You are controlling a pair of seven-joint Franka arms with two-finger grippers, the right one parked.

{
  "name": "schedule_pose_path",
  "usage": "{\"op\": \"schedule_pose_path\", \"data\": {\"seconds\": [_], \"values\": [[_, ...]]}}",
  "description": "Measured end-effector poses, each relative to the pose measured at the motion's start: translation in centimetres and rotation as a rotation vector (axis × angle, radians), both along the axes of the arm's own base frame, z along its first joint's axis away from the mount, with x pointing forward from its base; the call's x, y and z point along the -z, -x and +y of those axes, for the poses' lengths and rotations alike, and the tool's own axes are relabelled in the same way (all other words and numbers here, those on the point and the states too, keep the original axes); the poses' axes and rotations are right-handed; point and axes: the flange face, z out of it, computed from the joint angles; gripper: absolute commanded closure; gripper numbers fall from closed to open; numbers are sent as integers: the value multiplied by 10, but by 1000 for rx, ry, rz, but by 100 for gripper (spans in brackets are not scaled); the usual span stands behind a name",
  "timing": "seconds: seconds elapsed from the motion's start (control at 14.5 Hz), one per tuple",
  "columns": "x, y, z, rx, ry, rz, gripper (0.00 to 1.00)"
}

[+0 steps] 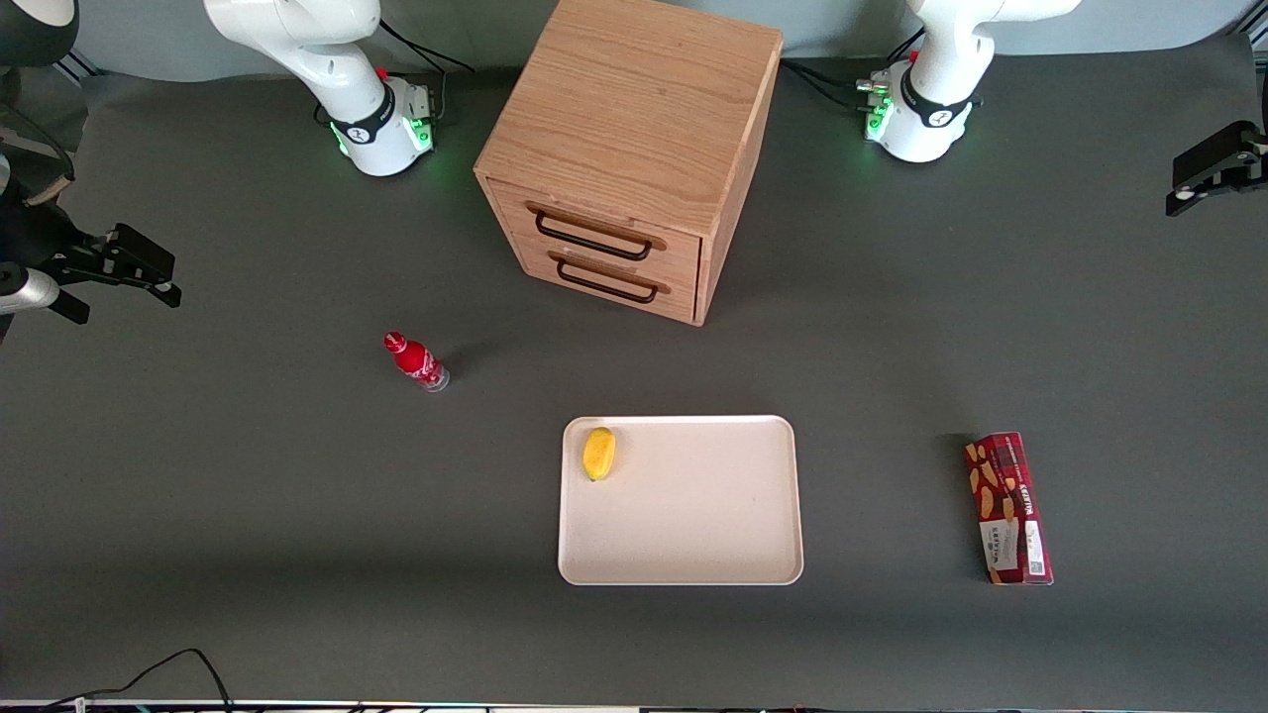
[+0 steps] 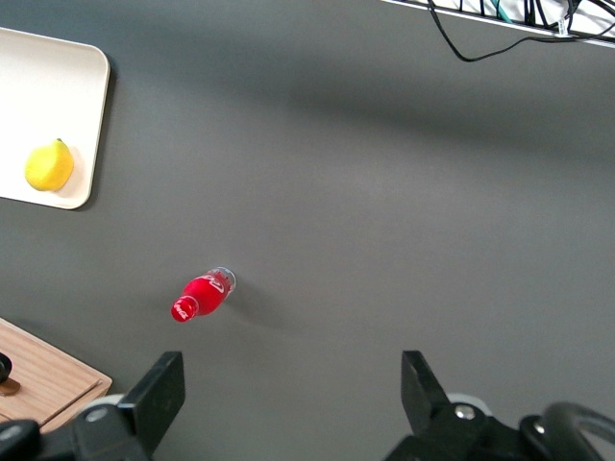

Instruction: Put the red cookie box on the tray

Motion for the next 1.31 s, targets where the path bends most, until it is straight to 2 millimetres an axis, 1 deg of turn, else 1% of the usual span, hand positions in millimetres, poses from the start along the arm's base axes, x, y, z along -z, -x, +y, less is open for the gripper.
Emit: {"op": "schedule_pose_path", "data": {"seconds": [0.41, 0.48, 0.55, 0.62, 0.69, 0.83, 0.9, 0.97, 1.03, 1.1, 1.17, 1.31], "values": [[5, -3, 7, 31, 4, 8, 0], [12, -10, 7, 31, 4, 5, 0], [26, -26, 6, 31, 2, -12, 0], [48, -47, 5, 25, -1, -33, 0], [79, -73, 3, 5, -5, -49, 0], [156, -124, -2, -44, -12, -60, 0], [198, -145, -4, -69, -15, -62, 0], [238, -162, -5, -100, -18, -63, 0], [273, -174, -6, -141, -14, -66, 0], [303, -185, -7, -181, -2, -74, 0], [328, -192, -8, -206, 6, -84, 0], [372, -201, -8, -225, 7, -88, 0]]}}
